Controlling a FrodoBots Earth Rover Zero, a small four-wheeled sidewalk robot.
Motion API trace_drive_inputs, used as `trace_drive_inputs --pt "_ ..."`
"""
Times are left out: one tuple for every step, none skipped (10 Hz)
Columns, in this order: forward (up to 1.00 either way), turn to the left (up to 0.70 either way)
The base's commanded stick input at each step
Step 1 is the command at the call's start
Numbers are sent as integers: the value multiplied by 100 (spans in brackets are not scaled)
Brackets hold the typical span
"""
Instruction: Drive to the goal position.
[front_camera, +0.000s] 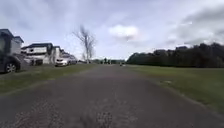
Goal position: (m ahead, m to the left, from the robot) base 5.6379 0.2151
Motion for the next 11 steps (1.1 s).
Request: trace_drive_inputs --pt "70 2" --pt "70 2" --pt "70 2" --pt "70 2" --pt "70 2" --pt "70 19" --pt "70 31" --pt "70 19" --pt "70 13" --pt "70 7" --pt "70 0"
